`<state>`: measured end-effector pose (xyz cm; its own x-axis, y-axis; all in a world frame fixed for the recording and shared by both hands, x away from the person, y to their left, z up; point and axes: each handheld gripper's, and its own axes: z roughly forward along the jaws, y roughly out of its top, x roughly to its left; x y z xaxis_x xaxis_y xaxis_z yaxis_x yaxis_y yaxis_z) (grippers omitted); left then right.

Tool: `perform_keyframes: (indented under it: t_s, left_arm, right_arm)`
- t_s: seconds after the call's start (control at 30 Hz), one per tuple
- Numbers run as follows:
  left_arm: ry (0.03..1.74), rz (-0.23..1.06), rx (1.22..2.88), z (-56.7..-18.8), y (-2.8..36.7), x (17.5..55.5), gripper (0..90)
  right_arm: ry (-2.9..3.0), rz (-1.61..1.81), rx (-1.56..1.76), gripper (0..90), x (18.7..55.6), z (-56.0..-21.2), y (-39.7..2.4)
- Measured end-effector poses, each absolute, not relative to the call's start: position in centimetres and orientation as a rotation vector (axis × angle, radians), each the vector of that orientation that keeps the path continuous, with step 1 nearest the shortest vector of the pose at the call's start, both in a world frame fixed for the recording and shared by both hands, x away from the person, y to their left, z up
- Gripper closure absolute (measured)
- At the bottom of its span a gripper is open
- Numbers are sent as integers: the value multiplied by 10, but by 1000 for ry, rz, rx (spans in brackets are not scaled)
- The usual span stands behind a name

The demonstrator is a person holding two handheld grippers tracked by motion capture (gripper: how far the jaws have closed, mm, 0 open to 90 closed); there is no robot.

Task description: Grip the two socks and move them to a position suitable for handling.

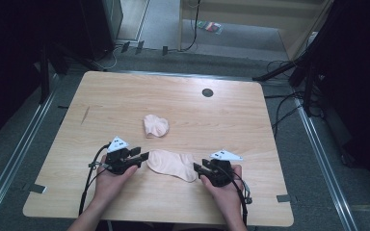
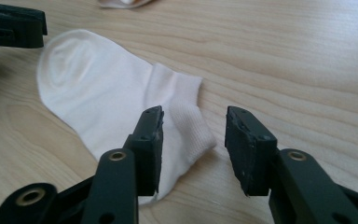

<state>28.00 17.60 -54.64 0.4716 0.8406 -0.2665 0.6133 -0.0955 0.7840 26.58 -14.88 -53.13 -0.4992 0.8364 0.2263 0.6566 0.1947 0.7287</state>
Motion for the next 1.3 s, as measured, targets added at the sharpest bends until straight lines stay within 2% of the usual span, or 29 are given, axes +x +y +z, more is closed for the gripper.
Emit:
perform_keyframes:
  t_s: [0.07, 0.17, 0.23, 0.33, 0.37, 0.4, 0.47, 0.63, 0.87, 1.3]
  left_arm:
    - [1244, 296, 1806, -549, 172, 283, 638]
    - [1237, 287, 1838, -551, 165, 284, 677]
    - [1234, 309, 1868, -551, 161, 283, 761]
    - [1220, 290, 1888, -550, 163, 281, 881]
    - [1220, 290, 1888, -550, 163, 281, 900]
    - [1197, 293, 1913, -549, 164, 278, 900]
    - [1182, 298, 1928, -548, 165, 275, 900]
    - [1182, 295, 1891, -543, 175, 265, 900]
    - [1190, 357, 1865, -532, 188, 241, 900]
    - [1217, 393, 1895, -537, 207, 238, 900]
  right_arm:
    - [2234, 1167, 1453, 562, 265, -534, -148]
    - [2235, 1159, 1466, 539, 266, -538, -146]
    - [2257, 1134, 1455, 611, 265, -541, -141]
    - [2269, 1123, 1424, 776, 263, -541, -137]
    - [2269, 1123, 1424, 776, 263, -541, -137]
    - [2279, 1136, 1411, 832, 263, -541, -137]
    - [2286, 1146, 1399, 844, 263, -540, -137]
    - [2267, 1181, 1370, 851, 261, -535, -137]
    - [2246, 1221, 1337, 852, 260, -528, -135]
    - [2275, 1192, 1311, 869, 266, -530, -131]
